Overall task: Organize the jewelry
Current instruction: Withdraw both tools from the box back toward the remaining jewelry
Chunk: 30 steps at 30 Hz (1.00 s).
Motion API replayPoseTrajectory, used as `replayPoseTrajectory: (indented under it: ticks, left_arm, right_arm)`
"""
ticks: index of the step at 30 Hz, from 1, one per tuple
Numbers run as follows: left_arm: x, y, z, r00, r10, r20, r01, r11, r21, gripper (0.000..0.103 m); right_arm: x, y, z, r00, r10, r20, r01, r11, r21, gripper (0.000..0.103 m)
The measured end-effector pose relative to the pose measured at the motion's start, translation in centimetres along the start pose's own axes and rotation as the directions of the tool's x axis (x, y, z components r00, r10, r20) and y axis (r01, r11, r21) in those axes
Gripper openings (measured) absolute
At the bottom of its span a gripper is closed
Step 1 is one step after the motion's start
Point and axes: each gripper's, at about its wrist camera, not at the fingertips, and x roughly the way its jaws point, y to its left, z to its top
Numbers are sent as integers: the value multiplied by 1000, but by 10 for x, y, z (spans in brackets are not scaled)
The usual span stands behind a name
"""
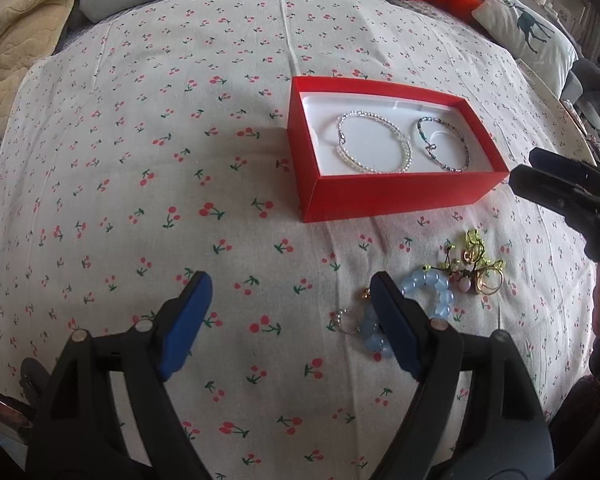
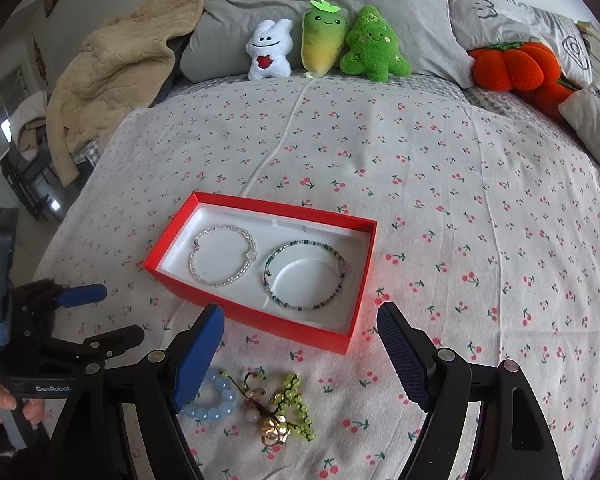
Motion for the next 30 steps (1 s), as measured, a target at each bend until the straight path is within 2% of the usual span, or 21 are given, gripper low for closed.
replayPoseTrajectory:
  ticks: [3,7,11,14,16,19,23,24,28,30]
  left_arm:
    - [-5,-3,-7,1000,5,-8,-5,1000,-7,82]
    - [-9,-8,-17,1000,4,-27,-4,1000,-18,91]
    - [-12,-9,-30,998,40,-47,-41,999,-30,91]
    - [-11,-6,-38,997,40,-71,-44,998,-50,91]
    - [-11,-3,-41,996,40,-78,-44,997,-60,91]
    - [-12,3,-42,997,9,-74,-16,996,-85,91]
    - [-13,18,-39,995,-75,-58,63,981,-186,91]
    - [-12,21,-37,994,-100,-54,86,974,-211,88]
    - [-3,22,-33,984,-168,-60,148,956,-252,58]
    - [3,18,-32,974,-213,-71,188,946,-264,49]
  right_arm:
    - [-8,-3,-13,999,-27,-45,28,999,31,83]
    - [-10,-4,-31,991,-45,-129,56,995,87,84]
    - [-9,-7,-50,973,-74,-217,109,983,151,84]
    - [-7,-7,-59,959,-113,-259,159,974,160,84]
    - [-6,-7,-62,953,-110,-281,165,970,179,84]
    - [-4,-12,-65,951,-66,-303,145,958,247,84]
    - [-3,-24,-66,950,-56,-309,161,932,325,84]
    - [-2,-26,-65,950,-62,-307,168,928,333,84]
    - [-2,-32,-62,951,-75,-300,182,920,348,84]
    - [-1,-33,-61,952,-68,-297,177,918,356,84]
